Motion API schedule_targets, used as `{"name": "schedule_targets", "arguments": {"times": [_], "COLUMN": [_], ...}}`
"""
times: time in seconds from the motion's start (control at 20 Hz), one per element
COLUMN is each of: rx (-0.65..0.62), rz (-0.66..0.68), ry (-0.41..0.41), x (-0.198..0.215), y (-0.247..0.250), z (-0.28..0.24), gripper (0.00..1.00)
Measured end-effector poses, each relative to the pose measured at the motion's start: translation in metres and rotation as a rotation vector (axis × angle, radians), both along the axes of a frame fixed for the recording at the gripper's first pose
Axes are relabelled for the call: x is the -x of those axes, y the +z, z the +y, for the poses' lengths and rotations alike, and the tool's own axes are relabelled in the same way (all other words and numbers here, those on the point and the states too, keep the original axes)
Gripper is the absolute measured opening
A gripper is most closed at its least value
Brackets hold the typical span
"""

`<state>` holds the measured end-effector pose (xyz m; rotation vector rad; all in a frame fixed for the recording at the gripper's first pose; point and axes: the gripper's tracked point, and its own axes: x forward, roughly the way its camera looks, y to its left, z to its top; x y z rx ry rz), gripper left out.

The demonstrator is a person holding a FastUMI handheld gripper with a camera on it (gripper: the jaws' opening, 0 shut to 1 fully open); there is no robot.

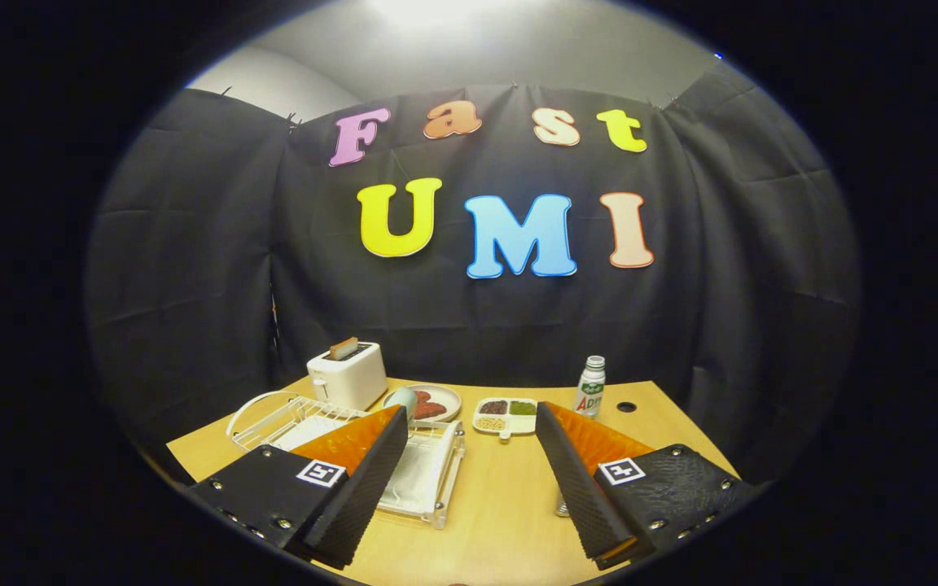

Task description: Take the plate from the dish rack, then take the spoon from the basket and place it into the plate.

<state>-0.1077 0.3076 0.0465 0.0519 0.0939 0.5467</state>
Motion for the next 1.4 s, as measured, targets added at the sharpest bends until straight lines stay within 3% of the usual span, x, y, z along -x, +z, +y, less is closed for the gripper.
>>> {"name": "schedule_targets", "arguments": {"times": [0.25,0.5,1.05,1.15,1.3,1.4], "rx": [-0.006,-0.004,0.000,0.008,0.025,0.044], "rz": [0.046,0.143,0.433,0.485,0.532,0.564], "ry": [0.059,0.064,0.050,0.063,0.062,0.058], "x": [-0.015,-0.042,-0.089,-0.092,-0.098,-0.096], "y": [-0.015,-0.043,-0.119,-0.135,-0.146,-0.149], "z": [0.061,0.113,0.169,0.175,0.183,0.186], "gripper": [0.97,0.98,0.97,0.86,0.80,0.61]}}
